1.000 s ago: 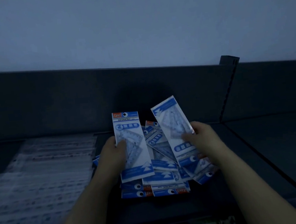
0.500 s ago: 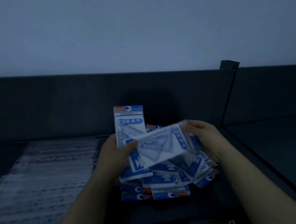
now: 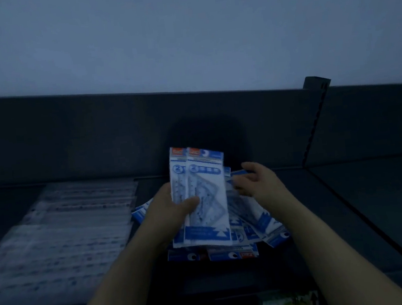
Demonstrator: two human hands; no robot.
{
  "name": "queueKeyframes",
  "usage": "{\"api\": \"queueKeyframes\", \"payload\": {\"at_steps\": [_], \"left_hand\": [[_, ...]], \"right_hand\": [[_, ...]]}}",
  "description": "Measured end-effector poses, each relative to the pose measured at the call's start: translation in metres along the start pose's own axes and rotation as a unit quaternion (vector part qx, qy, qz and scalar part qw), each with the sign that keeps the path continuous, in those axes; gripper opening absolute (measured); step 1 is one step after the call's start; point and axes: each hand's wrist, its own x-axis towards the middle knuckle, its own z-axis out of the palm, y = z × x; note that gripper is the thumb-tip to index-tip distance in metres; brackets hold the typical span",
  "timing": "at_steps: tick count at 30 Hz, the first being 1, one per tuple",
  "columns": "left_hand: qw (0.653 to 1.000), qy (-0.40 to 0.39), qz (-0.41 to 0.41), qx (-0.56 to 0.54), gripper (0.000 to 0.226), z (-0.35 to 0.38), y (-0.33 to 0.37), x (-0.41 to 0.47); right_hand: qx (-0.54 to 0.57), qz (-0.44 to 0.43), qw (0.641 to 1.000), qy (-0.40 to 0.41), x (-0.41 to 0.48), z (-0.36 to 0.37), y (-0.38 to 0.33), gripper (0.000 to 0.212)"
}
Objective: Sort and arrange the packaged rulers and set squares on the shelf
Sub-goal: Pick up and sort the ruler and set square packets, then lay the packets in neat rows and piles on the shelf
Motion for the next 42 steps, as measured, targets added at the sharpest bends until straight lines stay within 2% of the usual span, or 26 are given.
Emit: {"api": "queueKeyframes", "payload": {"at_steps": [1,3,5,8,11,12,14,17,18,20,23,24,26,29,32,34,36,39,41,42], "left_hand": [[1.000,0.029,-0.007,-0.007,0.022,-0.003,-0.004,0.002],[0.997,0.077,-0.009,-0.025,0.015,-0.011,-0.010,0.004],[0.993,0.099,-0.014,-0.063,0.016,-0.016,-0.013,0.005],[0.991,0.091,-0.030,-0.093,0.021,-0.021,-0.017,0.007],[0.992,0.080,-0.047,-0.090,0.021,-0.022,-0.020,0.010],[0.992,0.075,-0.051,-0.091,0.021,-0.023,-0.020,0.011],[0.991,0.066,-0.061,-0.101,0.022,-0.023,-0.020,0.011],[0.991,0.034,-0.073,-0.111,0.023,-0.020,-0.016,0.008],[0.990,0.024,-0.074,-0.113,0.023,-0.019,-0.015,0.008],[0.990,0.012,-0.076,-0.115,0.022,-0.017,-0.015,0.007],[0.990,0.003,-0.079,-0.115,0.020,-0.015,-0.017,0.007],[0.990,0.002,-0.079,-0.114,0.020,-0.016,-0.017,0.006],[0.991,0.001,-0.076,-0.109,0.021,-0.016,-0.018,0.007],[0.991,0.001,-0.068,-0.116,0.024,-0.017,-0.018,0.008],[0.989,0.004,-0.066,-0.129,0.027,-0.013,-0.015,0.010],[0.988,0.002,-0.065,-0.140,0.025,-0.008,-0.010,0.008],[0.985,-0.029,-0.054,-0.162,0.021,0.000,-0.004,0.005],[0.994,-0.040,-0.012,-0.106,0.034,0.010,-0.001,0.001],[0.998,-0.010,-0.003,-0.067,0.041,0.008,-0.004,0.003],[0.997,0.001,-0.012,-0.072,0.042,0.005,-0.007,0.004]], "right_hand": [[-0.100,-0.006,0.995,0.015,0.001,-0.003,0.004,0.061],[-0.264,-0.003,0.965,-0.011,-0.001,-0.005,0.011,0.066],[-0.301,0.013,0.952,-0.044,-0.003,-0.004,0.013,0.068],[-0.315,0.029,0.948,-0.038,-0.004,-0.002,0.005,0.055],[-0.295,0.060,0.953,-0.021,-0.005,0.000,0.000,0.075],[-0.284,0.067,0.957,-0.015,-0.008,0.000,-0.001,0.074],[-0.274,0.085,0.958,0.010,-0.007,-0.001,0.002,0.057],[-0.236,0.073,0.963,0.107,-0.005,-0.008,0.005,0.011],[-0.229,0.071,0.963,0.120,-0.005,-0.009,0.006,0.010],[-0.251,0.079,0.960,0.098,-0.009,-0.007,0.004,0.022],[-0.263,0.127,0.956,0.033,-0.018,0.002,0.003,0.059],[-0.258,0.137,0.956,0.026,-0.020,0.004,0.003,0.063],[-0.225,0.130,0.965,0.034,-0.021,0.003,0.006,0.050],[-0.177,0.091,0.977,0.072,-0.023,-0.001,0.008,0.018],[-0.066,0.075,0.982,0.158,-0.024,-0.007,0.005,0.016],[0.065,0.083,0.986,0.132,-0.027,-0.003,-0.004,0.012],[0.125,0.082,0.986,0.072,-0.029,0.010,-0.013,0.015],[0.126,0.048,0.991,0.020,-0.026,0.029,-0.016,0.018],[0.083,0.007,0.996,0.045,-0.024,0.023,-0.012,0.015],[0.017,-0.010,0.997,0.071,-0.024,0.014,-0.007,0.016]]}}
